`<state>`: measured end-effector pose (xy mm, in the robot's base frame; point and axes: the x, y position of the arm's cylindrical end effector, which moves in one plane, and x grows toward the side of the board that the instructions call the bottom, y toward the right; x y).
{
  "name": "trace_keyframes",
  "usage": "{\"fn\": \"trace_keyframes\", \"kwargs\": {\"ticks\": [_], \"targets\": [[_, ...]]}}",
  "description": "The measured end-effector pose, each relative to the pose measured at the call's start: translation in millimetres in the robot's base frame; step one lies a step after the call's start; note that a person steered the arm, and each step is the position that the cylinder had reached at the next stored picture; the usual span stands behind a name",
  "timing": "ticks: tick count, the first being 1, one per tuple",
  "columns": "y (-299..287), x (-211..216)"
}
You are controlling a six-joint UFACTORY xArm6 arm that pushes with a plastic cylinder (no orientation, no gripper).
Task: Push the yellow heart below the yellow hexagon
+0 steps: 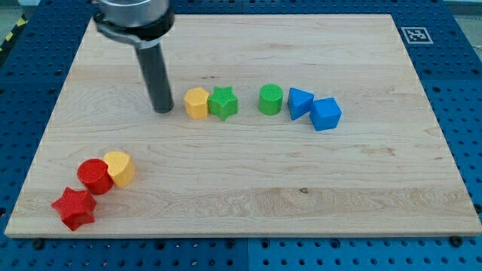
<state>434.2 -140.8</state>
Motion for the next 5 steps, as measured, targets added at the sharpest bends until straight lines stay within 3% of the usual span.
{"fn": "trace_keyframes", "kwargs": {"ticks": [2, 4, 5], "targets": [[-76.7, 40.2], [-142.6, 122.4], [-143.0, 168.7]]}}
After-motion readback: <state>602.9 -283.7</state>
